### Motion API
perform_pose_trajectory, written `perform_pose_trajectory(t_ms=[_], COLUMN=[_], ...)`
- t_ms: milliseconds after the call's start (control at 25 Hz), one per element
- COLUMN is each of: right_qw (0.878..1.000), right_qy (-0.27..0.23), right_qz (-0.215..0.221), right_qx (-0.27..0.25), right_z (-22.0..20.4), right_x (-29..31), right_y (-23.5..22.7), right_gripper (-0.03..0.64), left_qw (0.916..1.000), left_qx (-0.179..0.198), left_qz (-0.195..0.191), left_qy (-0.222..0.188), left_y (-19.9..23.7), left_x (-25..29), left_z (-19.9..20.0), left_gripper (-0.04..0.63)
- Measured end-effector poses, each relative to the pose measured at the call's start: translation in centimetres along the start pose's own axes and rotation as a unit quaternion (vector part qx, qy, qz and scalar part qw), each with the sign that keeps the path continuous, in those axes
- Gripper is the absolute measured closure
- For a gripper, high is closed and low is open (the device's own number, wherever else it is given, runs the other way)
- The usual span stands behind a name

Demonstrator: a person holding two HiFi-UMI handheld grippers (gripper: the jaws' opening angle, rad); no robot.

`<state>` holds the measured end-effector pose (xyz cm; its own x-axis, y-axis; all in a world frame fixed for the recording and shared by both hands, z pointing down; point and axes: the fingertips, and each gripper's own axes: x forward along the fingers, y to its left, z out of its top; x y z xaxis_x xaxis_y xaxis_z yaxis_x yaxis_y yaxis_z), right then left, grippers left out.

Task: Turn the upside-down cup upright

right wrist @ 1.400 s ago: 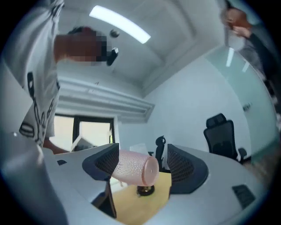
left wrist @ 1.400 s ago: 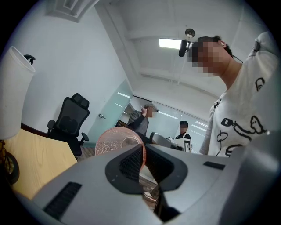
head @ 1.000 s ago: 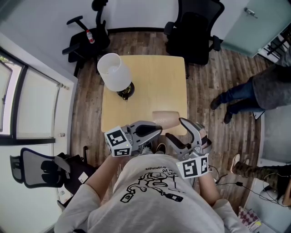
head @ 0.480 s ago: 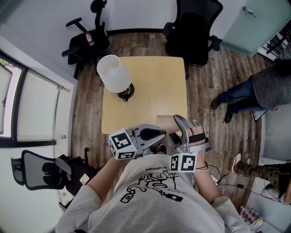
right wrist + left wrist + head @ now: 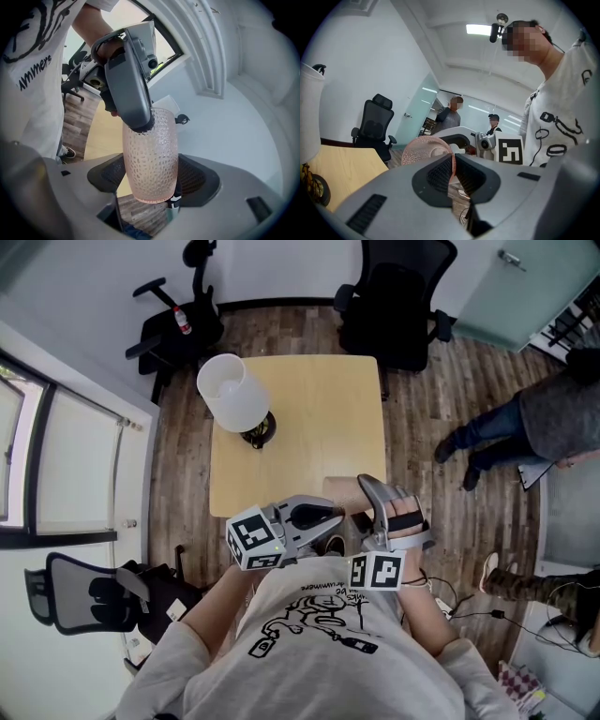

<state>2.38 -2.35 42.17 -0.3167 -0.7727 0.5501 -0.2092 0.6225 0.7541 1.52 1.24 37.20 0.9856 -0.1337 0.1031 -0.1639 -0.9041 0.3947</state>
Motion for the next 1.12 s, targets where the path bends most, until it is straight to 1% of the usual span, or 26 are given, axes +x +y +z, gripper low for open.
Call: perform_pose_trajectory(t_ms=[80,120,160,280,400,480,600,680,720,760,800,880,920,960,1000,1120], right_qw=[1.000,1.000,1.000,0.998,0.994,0.989,0.974,0.959,0.949,0.937,0.921,0.885,0.867,0.853,0.842,0.818], right_qy=[0.000,-0.001,-0.004,-0.019,-0.038,-0.056,-0.098,-0.132,-0.152,-0.177,-0.205,-0.260,-0.281,-0.297,-0.311,-0.353], right_qz=[-0.004,-0.005,-0.007,-0.016,-0.021,-0.021,-0.020,-0.011,-0.004,0.005,0.014,0.029,0.034,0.039,0.044,0.062], right_qx=[0.009,0.016,0.025,0.061,0.104,0.138,0.201,0.250,0.275,0.302,0.330,0.386,0.410,0.428,0.439,0.450], right_z=[-0.2,-0.4,-0.5,-0.7,-0.7,-0.6,-0.3,0.1,0.4,0.7,1.0,1.5,1.6,1.8,2.0,2.9], right_x=[0.0,0.1,0.1,0.1,0.1,0.0,-0.3,-0.4,-0.6,-0.7,-0.8,-1.2,-1.4,-1.5,-1.7,-2.1], right_y=[-0.1,-0.1,-0.2,-0.6,-1.0,-1.3,-1.8,-2.0,-2.1,-2.2,-2.4,-2.8,-3.0,-3.0,-3.0,-3.0], right_gripper=[0.281,0.282,0.281,0.281,0.281,0.282,0.281,0.282,0.282,0.281,0.281,0.281,0.281,0.281,0.281,0.281], left_qw=[0.9999,0.9998,0.9997,0.9988,0.9960,0.9923,0.9873,0.9861,0.9860,0.9859,0.9859,0.9857,0.9854,0.9851,0.9849,0.9849], left_qx=[0.008,0.012,0.015,0.023,0.036,0.051,0.068,0.071,0.074,0.077,0.081,0.091,0.096,0.100,0.103,0.111], left_qz=[0.008,0.012,0.016,0.035,0.056,0.074,0.097,0.102,0.102,0.100,0.097,0.089,0.085,0.081,0.078,0.063], left_qy=[-0.005,-0.009,-0.012,-0.027,-0.059,-0.085,-0.106,-0.110,-0.110,-0.110,-0.110,-0.110,-0.112,-0.114,-0.115,-0.116], left_y=[0.1,0.1,0.1,0.4,0.9,1.1,1.7,2.2,2.3,2.3,2.3,2.1,2.0,1.9,1.9,1.6], left_x=[0.1,0.2,0.2,0.0,-0.8,-1.4,-1.9,-2.0,-2.0,-2.0,-1.8,-1.4,-1.2,-1.1,-0.9,-0.3], left_z=[0.1,0.2,0.3,0.9,1.7,2.5,3.2,3.3,3.4,3.6,3.7,4.0,4.2,4.2,4.3,4.9], left_gripper=[0.571,0.549,0.509,0.426,0.365,0.288,0.265,0.252,0.247,0.242,0.241,0.236,0.235,0.235,0.235,0.233])
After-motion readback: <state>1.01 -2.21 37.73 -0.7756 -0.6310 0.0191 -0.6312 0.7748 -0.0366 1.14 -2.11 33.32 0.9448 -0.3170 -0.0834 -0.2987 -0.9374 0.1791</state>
